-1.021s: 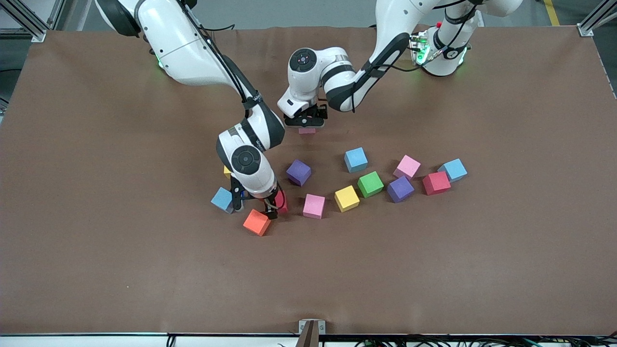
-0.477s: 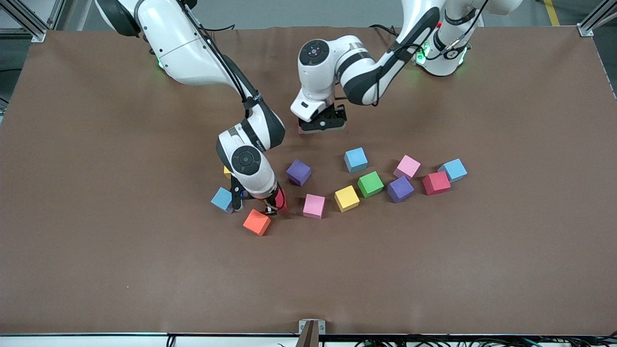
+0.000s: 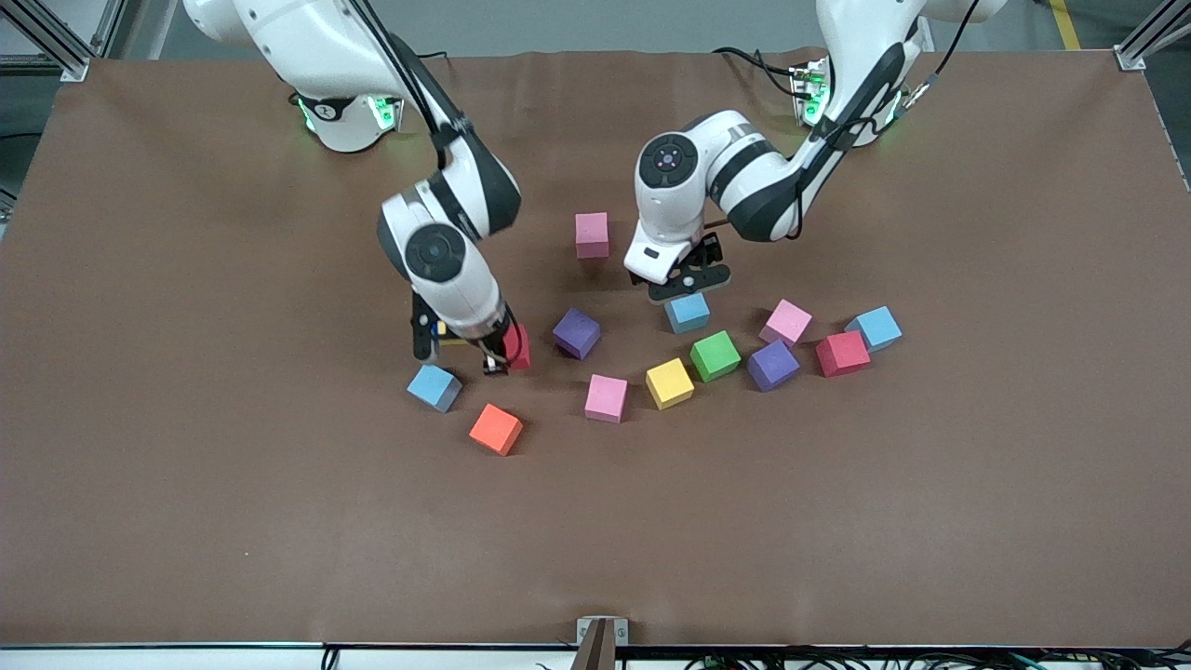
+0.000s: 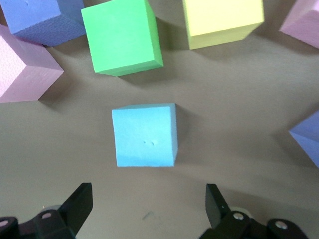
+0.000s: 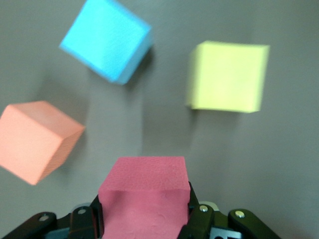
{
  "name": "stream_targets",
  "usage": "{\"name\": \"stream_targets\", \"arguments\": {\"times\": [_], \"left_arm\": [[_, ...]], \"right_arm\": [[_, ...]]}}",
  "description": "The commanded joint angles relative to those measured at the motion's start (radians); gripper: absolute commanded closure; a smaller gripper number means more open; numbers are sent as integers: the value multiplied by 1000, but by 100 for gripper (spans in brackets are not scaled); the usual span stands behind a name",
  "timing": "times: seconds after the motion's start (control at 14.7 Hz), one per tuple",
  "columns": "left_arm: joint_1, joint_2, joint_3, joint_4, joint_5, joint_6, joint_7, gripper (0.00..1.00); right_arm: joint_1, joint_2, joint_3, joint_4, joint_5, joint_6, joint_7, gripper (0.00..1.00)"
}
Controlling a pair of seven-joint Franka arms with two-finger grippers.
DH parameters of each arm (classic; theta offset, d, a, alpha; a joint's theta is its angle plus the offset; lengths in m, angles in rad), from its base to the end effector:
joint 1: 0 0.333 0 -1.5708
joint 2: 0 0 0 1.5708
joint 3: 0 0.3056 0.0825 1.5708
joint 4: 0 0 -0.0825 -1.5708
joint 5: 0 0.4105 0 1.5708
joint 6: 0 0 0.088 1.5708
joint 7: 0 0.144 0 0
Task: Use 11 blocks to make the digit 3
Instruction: 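Place the pink cube with the left gripper while the right gripper places the red cube, then grasp the cyan cube with the left gripper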
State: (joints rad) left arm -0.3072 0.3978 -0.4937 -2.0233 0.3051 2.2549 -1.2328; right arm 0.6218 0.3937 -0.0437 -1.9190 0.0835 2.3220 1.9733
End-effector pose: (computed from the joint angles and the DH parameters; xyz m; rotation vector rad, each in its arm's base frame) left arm 0.4251 -0.4214 0.1989 -3.0106 -0.3750 0.0318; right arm 0.5348 0.3538 0.2241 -2.3357 2.0662 0.0619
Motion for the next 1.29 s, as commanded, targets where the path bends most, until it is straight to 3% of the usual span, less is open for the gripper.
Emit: {"name": "stream_targets", "arguments": {"times": [0.0, 0.14, 0.54, 0.95, 1.09, 1.23], "left_arm": [[29, -8, -6, -61, 12, 112, -24, 0], [40, 6, -3, -75, 20, 152, -22, 0], [94, 48, 0, -100, 22, 244, -19, 0], [125, 104, 0, -92, 101, 282, -22, 1], [125, 104, 0, -91, 101, 282, -37, 16], [123, 102, -2, -92, 103, 282, -83, 38]], "right_arm": [[47, -199, 8, -262, 5, 59, 25, 100], [93, -233, 8, -354, 9, 124, 93, 100], [228, -225, 8, -481, 15, 287, 228, 100], [289, -190, 10, -494, 16, 372, 303, 100], [300, -174, 10, -492, 28, 382, 305, 100], [314, -159, 10, -491, 42, 388, 305, 100]]}}
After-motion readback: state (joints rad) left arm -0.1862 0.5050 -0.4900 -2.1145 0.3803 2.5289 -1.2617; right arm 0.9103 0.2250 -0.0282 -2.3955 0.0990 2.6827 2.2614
